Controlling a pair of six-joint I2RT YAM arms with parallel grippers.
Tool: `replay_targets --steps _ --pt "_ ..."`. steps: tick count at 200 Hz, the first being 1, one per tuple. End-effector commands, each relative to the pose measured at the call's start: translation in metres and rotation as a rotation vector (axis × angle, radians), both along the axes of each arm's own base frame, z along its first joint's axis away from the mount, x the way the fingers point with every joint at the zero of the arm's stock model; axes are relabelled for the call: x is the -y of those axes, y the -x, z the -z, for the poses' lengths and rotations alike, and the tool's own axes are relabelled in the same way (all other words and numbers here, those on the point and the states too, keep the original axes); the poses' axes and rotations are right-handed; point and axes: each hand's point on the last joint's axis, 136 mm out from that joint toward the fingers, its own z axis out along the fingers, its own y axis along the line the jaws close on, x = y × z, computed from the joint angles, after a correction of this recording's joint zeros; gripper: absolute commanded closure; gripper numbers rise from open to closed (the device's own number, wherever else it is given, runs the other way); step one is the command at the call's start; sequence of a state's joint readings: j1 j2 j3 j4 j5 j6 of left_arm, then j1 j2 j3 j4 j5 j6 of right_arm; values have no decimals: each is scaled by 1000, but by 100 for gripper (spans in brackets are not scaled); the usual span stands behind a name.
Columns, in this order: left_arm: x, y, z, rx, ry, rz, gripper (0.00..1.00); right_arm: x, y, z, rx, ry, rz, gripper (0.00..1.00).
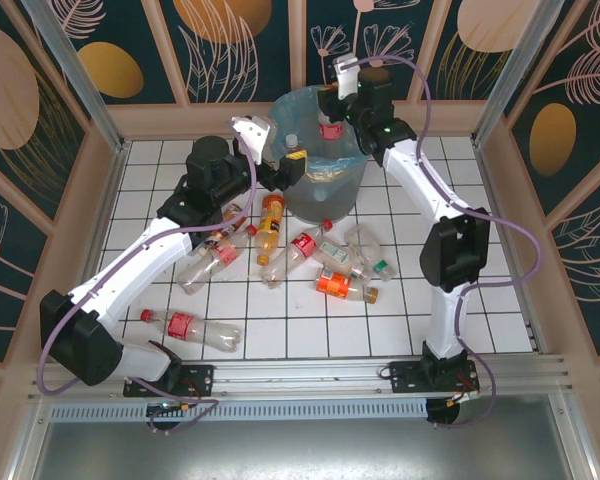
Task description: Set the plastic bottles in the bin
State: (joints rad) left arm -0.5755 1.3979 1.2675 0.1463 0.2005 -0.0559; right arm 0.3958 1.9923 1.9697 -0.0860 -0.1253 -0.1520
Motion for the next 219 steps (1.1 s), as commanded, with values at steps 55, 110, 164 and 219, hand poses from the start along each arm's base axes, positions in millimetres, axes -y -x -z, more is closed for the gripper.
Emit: replay_targets --steps 55,110,164,219 --pt "-1 2 -6 27 5 1 10 11 15 20 -38 44 34 46" --pt "-2 3 -8 34 4 -6 10 6 27 -21 18 -9 -8 46" --pt "-35 -4 -32 -55 21 -193 11 -15 74 -76 45 -71 -56 47" --pt "-119 45 42 -390 14 -511 9 -85 219 -60 148 24 -444 47"
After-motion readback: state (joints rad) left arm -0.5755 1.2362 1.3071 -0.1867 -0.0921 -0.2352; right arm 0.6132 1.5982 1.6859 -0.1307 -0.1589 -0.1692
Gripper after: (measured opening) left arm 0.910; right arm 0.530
